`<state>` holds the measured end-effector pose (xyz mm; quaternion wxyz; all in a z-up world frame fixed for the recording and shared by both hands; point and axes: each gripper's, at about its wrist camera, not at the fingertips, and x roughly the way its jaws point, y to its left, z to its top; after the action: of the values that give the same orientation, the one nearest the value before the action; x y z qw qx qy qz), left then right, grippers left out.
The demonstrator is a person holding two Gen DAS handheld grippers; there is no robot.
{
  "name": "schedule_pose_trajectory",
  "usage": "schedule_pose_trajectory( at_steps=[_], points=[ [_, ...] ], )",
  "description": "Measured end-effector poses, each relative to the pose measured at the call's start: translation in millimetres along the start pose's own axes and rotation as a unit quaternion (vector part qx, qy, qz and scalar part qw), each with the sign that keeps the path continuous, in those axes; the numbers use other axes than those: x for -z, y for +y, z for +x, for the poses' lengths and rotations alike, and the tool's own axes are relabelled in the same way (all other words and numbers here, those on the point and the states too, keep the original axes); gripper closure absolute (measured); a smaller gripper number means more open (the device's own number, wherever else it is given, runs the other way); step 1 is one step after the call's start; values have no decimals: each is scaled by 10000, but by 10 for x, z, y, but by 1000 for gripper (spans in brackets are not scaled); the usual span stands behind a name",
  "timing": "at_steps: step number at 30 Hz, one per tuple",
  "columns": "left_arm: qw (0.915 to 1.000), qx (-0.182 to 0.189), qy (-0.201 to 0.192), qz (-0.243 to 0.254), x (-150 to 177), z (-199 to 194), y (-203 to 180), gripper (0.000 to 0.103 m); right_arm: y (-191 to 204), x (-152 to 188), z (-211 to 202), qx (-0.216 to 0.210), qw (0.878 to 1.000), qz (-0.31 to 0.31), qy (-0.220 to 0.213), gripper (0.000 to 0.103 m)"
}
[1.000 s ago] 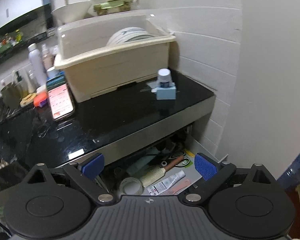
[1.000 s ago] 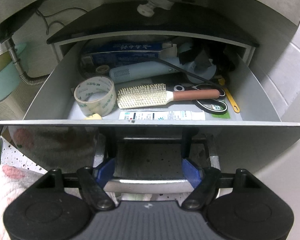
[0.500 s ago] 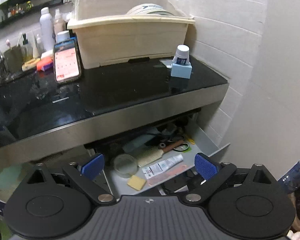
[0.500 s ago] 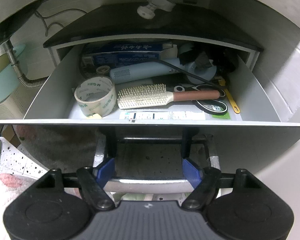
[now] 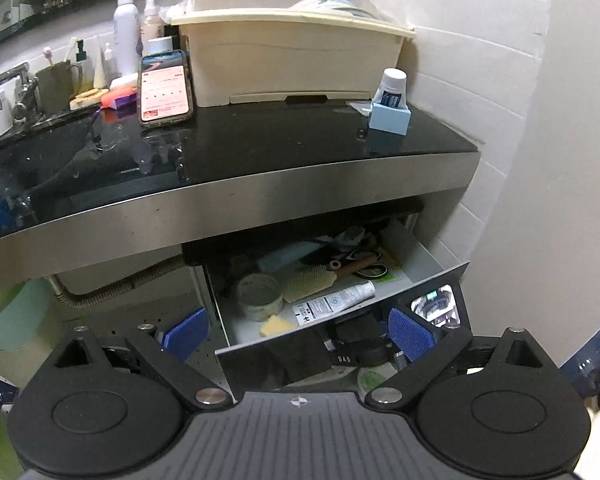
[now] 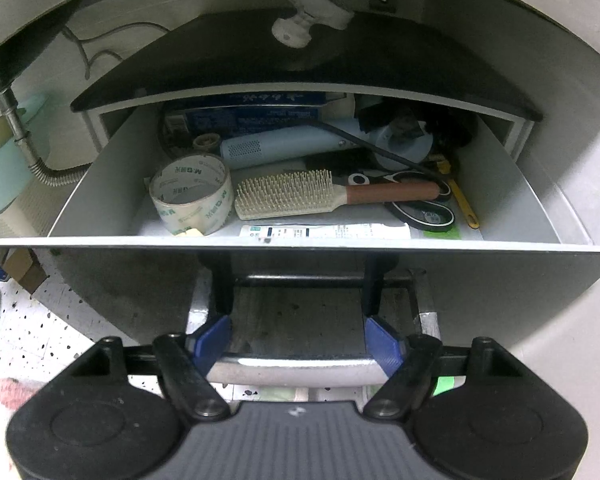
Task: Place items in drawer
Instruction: 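Push the black drawer shut with the right gripper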
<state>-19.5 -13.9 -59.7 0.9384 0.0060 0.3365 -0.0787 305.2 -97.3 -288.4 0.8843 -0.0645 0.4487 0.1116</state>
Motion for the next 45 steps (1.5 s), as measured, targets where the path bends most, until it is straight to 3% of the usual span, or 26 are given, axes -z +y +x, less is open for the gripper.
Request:
schedule_pose_trajectory(
  at_steps=[4, 11, 21, 24, 35, 45],
  points=[
    [9999, -11, -157, 71, 156, -46, -19, 5, 4, -31, 27, 4, 10000, 8, -4, 28],
    [9999, -58, -89, 8, 311, -33, 10, 5, 9, -68, 63, 5, 10000, 12, -4, 28],
    [9948, -771, -615, 243, 464, -179, 96, 5, 9, 47, -22, 6, 10000, 23, 18, 28],
    [9946, -732, -682, 274, 493, -234, 118, 5, 9, 32, -17, 6, 10000, 24, 30, 28],
    [9975, -300, -172, -612, 542, -143, 408, 4, 8, 73, -65, 5, 10000, 14, 56, 28],
    [9968, -675, -367, -225, 586, -167, 349, 4, 14, 220, -178, 35, 9999, 29, -91, 28]
  ],
)
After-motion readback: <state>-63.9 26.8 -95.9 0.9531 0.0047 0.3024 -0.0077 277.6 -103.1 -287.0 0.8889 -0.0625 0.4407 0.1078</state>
